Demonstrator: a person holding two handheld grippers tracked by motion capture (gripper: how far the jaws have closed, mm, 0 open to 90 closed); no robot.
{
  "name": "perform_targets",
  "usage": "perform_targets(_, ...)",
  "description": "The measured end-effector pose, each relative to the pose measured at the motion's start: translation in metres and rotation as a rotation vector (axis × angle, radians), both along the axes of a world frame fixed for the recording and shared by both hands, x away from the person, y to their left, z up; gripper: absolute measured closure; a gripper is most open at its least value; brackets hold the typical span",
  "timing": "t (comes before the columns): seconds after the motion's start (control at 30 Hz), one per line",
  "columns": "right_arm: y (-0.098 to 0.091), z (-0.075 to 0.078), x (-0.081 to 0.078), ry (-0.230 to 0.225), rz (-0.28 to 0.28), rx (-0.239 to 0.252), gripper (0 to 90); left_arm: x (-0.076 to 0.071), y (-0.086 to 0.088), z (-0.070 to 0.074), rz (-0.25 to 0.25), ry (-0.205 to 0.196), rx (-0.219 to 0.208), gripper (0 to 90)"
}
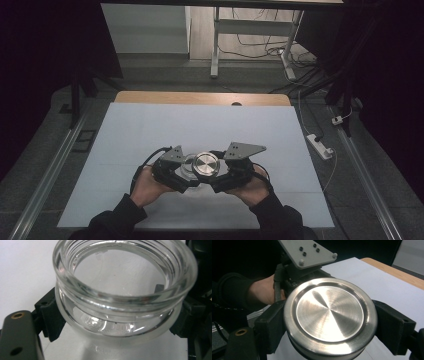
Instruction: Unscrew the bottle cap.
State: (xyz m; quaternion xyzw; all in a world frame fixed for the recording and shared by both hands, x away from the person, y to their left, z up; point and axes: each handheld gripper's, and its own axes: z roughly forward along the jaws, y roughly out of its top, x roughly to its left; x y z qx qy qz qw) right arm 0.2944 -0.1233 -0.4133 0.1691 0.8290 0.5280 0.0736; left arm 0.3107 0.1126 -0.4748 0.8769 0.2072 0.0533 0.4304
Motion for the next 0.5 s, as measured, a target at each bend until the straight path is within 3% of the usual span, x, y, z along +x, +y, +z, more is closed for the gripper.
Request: perform_targets(0.5,-0.0020,0.0009,-0.0082,-0.012,-0.003,-0.005,18.2,0.0097,0.0059,0.0013,0.035,-0.016,0.009,15.9)
